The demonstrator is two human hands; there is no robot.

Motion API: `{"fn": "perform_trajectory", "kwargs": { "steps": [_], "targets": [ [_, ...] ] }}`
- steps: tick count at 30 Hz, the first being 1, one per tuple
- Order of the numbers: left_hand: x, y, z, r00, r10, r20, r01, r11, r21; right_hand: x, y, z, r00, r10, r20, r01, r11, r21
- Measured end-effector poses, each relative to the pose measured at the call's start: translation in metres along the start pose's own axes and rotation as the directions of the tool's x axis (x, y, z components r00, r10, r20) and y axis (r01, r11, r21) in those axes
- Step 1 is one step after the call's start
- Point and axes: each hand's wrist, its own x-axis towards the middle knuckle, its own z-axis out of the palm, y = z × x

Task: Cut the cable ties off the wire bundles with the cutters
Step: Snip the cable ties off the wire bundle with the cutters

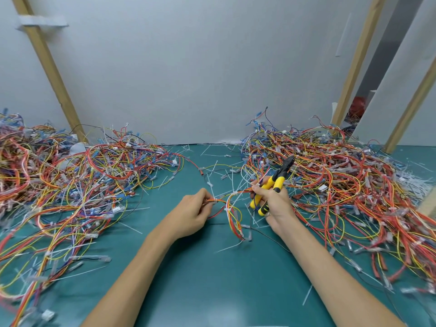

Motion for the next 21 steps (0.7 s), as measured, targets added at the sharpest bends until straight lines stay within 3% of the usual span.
{"fn": "perform_trajectory", "kwargs": {
  "steps": [4, 12, 16, 21],
  "targets": [
    [0.004, 0.006, 0.002, 0.99, -0.113, -0.09, 0.106, 0.992, -0.072, -0.001, -0.002, 0.001, 1.0, 0.001, 0.024, -0.001, 1.0, -0.001],
    [0.003, 0.011, 0.004, 0.935, -0.335, -0.115, 0.298, 0.919, -0.258, -0.005, -0.004, 0.005, 0.991, -0.009, 0.132, 0.005, 0.999, 0.032],
    [0.001, 0.007, 0.001, 0.953, -0.233, -0.196, 0.191, 0.959, -0.211, -0.003, -0.003, 0.004, 0.999, -0.036, 0.013, 0.036, 0.999, -0.037],
    [0.002, 0.004, -0.01, 0.949, -0.212, -0.234, 0.18, 0.972, -0.153, 0.004, -0.009, -0.006, 0.978, -0.006, -0.208, 0.021, 0.997, 0.071]
  ]
}}
